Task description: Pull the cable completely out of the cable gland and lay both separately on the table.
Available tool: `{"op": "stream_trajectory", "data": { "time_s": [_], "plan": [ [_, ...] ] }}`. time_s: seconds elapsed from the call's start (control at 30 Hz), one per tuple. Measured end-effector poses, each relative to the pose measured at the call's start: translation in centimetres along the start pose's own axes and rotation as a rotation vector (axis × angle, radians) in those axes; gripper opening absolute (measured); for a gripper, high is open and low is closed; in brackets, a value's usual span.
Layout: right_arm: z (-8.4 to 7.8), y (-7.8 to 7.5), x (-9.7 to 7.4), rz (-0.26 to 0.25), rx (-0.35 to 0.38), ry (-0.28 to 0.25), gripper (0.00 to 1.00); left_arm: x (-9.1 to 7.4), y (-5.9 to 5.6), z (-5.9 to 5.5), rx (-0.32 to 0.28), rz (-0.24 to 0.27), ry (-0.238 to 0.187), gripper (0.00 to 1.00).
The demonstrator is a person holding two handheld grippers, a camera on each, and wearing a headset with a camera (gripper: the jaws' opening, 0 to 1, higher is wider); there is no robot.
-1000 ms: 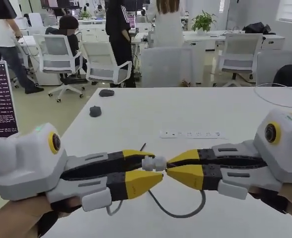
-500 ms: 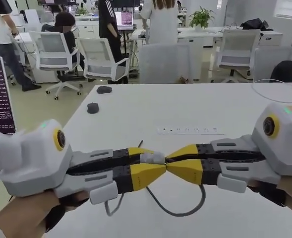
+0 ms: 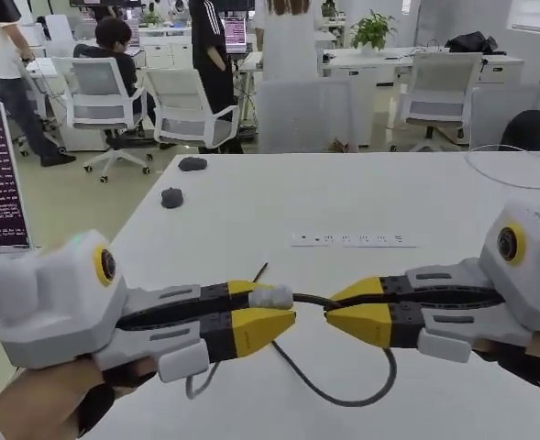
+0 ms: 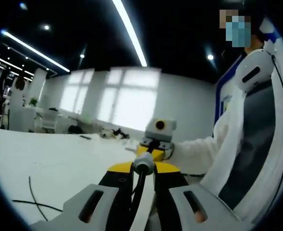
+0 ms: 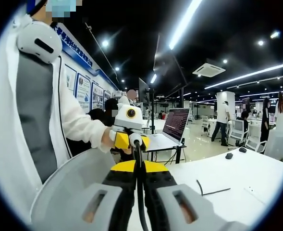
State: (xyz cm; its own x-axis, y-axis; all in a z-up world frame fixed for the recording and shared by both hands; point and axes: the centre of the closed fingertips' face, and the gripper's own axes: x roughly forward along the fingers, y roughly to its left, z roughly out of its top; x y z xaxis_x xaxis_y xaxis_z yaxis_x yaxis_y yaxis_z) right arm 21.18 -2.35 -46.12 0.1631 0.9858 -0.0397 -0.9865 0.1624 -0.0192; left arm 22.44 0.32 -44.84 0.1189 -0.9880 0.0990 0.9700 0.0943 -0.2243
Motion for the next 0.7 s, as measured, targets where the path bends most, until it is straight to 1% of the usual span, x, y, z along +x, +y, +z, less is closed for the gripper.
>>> {"op": "stream_trajectory", "data": {
  "time_s": [0.13,0.3,0.5,0.7],
  "plan": [
    [-0.6,-0.4,-0.9,-0.017,0.005,0.016,0.03,-0.2,0.2,-0.2,-0.005,0.008,0.006,0.17],
    [-1.5,-0.5,-1.7,-0.025,0.017,0.031,0.03,-0.2,0.3,-0.5,-0.01,0.013,0.012,0.16],
    [-2.6,-1.0,-3.1,-0.058,0.038,0.048,0.03,-0.6,0.6,-0.6,-0.014,0.021,0.013,0.16],
    [-3.3,-0.9,-3.5,-0.068,0.058,0.058,0.03,-0.7,0.7,-0.9,-0.027,0.02,0.025,0.16]
  ]
}}
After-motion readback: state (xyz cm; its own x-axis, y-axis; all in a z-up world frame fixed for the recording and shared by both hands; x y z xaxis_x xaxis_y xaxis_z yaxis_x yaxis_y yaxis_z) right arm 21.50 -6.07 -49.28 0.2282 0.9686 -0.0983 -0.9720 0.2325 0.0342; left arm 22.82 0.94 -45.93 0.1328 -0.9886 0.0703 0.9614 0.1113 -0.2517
